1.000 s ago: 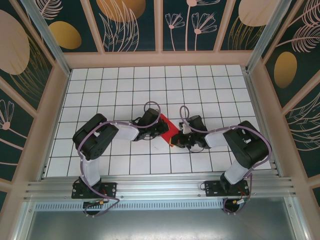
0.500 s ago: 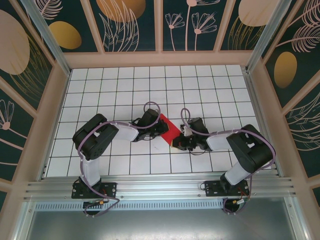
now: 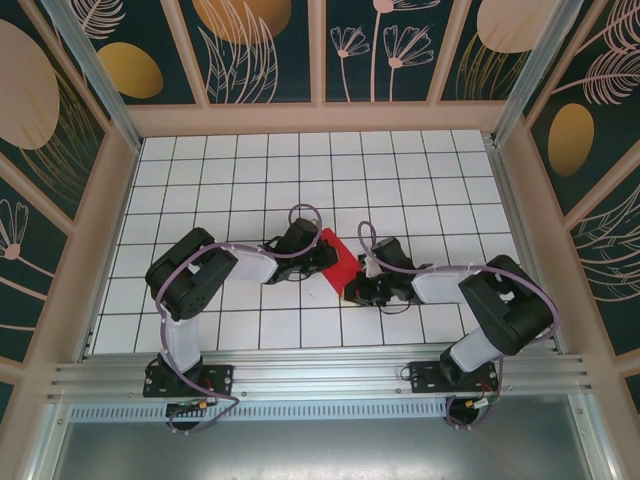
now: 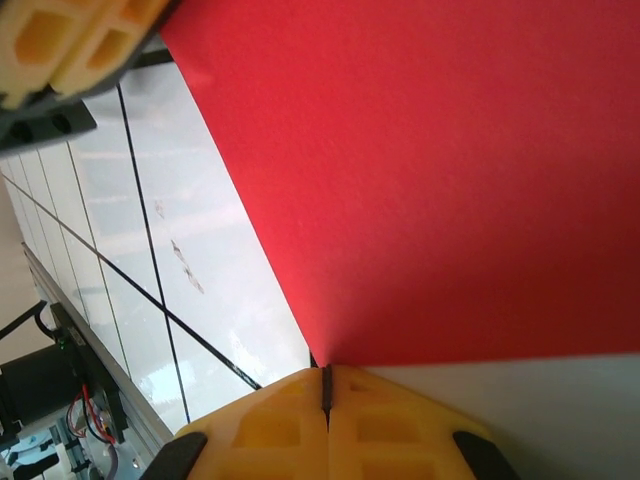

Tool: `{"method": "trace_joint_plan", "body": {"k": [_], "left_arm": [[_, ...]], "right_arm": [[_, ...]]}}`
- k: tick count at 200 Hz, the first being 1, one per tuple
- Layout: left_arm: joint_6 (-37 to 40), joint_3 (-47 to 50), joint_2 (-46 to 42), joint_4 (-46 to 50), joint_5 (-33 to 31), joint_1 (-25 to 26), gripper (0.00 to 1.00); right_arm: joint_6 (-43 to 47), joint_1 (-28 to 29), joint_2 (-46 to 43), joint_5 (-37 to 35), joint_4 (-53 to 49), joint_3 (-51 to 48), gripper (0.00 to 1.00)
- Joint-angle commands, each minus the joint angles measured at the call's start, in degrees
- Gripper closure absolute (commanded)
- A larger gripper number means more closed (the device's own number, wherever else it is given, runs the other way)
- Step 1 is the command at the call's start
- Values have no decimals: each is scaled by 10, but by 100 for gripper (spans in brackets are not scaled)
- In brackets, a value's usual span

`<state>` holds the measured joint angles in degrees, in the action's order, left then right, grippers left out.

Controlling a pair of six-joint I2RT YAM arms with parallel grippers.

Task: Fold a paper plane with a square sheet of paper (pick it up from the middle)
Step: Fold the paper at the center of the table.

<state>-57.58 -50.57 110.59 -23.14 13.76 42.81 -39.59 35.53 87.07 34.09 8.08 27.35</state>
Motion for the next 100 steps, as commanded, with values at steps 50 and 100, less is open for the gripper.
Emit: {"method": "trace_joint_plan", "body": {"k": [50, 100], "left_arm": [[134, -14, 23, 79, 30, 0, 89], [291, -68, 18, 177, 88, -1, 89]], "right_arm": [[29, -38, -154, -85, -146, 18, 83], [115, -155, -125, -71, -150, 59, 61]]}}
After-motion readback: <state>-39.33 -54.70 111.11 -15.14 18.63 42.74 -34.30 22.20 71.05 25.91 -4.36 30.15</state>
